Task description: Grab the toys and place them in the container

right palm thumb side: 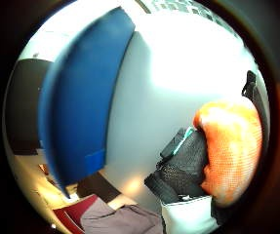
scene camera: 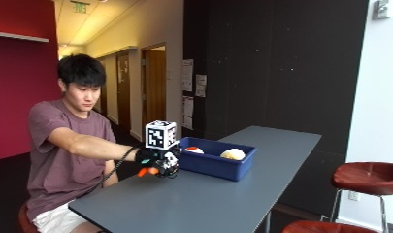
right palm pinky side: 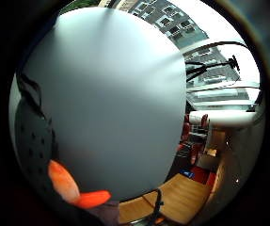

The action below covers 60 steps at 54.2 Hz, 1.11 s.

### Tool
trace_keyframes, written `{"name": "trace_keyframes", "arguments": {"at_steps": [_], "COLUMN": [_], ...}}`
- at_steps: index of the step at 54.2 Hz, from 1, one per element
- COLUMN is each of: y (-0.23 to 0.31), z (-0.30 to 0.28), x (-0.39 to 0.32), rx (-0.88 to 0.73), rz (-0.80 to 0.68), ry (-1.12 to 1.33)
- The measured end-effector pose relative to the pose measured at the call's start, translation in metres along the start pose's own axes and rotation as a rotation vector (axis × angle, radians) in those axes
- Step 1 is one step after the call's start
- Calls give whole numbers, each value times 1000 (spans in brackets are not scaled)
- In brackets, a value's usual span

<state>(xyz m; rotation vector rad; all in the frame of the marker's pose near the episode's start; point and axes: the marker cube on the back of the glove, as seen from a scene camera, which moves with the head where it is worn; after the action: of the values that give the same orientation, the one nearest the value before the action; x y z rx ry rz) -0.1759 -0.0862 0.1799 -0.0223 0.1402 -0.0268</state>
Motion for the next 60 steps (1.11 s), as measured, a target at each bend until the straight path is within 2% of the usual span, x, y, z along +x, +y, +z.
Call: {"name": "trace_keyframes", "arguments": {"at_steps": [17, 35, 37, 41, 44, 48, 52, 56, 58, 60], "y": [-26, -55, -58, -60, -67, -69, -76, -76, -78, -84], "z": [-103, -135, -136, -135, -135, -134, -133, -129, -127, -126], "x": [1, -88, -105, -140, -164, -193, -220, -242, -253, -263], "rx": [92, 128, 126, 127, 132, 120, 117, 123, 124, 125], "rz": [61, 11, -18, -177, -165, -311, -304, -428, -410, -317], "ry": [18, 34, 32, 53, 56, 66, 70, 131, 119, 90]}}
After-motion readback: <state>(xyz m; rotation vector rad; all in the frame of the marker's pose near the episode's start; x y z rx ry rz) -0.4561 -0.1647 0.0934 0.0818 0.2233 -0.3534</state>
